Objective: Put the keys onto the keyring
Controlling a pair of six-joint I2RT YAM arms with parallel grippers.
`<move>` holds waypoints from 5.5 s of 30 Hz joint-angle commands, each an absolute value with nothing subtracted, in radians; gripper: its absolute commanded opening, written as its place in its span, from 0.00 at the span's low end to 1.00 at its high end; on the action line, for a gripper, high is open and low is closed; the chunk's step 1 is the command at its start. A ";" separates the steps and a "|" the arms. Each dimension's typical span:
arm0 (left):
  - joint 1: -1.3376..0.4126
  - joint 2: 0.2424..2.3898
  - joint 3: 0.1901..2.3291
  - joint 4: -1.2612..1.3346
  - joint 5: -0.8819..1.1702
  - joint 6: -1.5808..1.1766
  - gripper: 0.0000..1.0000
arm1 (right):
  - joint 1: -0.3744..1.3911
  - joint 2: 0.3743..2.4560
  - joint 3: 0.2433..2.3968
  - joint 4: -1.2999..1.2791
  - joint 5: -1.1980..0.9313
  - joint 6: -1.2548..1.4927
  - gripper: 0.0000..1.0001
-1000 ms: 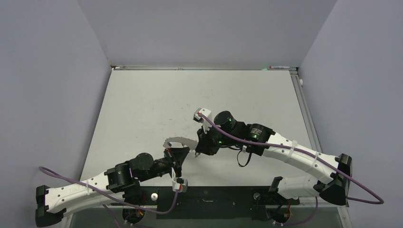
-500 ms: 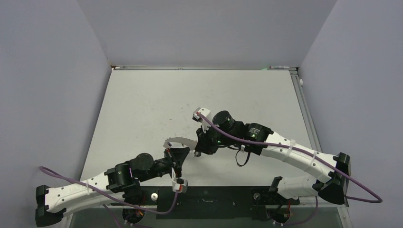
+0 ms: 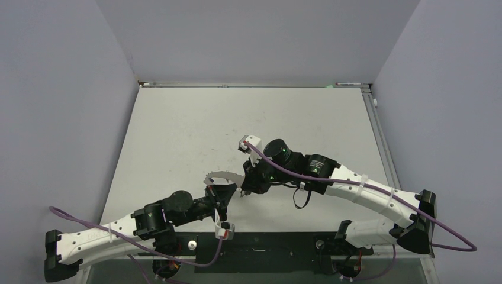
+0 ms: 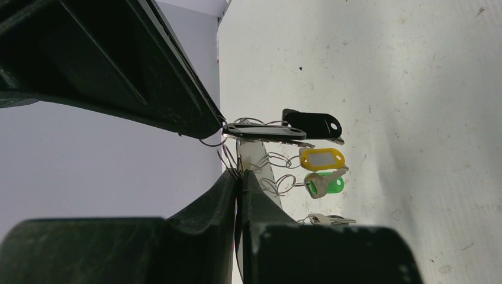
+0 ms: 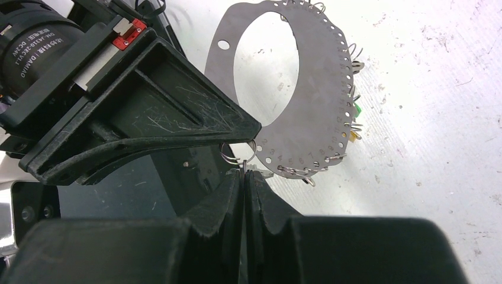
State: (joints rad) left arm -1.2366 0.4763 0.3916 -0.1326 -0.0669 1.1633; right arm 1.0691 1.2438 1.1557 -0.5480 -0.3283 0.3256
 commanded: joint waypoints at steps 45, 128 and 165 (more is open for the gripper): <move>-1.248 0.493 0.406 -0.083 -0.103 1.157 0.00 | 1.183 1.302 1.239 -0.541 -0.248 0.342 0.05; -1.226 0.292 0.346 0.214 -0.093 1.209 0.00 | 1.351 0.991 1.050 -0.255 -0.023 -0.730 0.52; -1.217 0.273 0.367 0.110 0.028 1.120 0.00 | 1.415 1.149 1.184 -0.388 -0.006 -0.900 0.32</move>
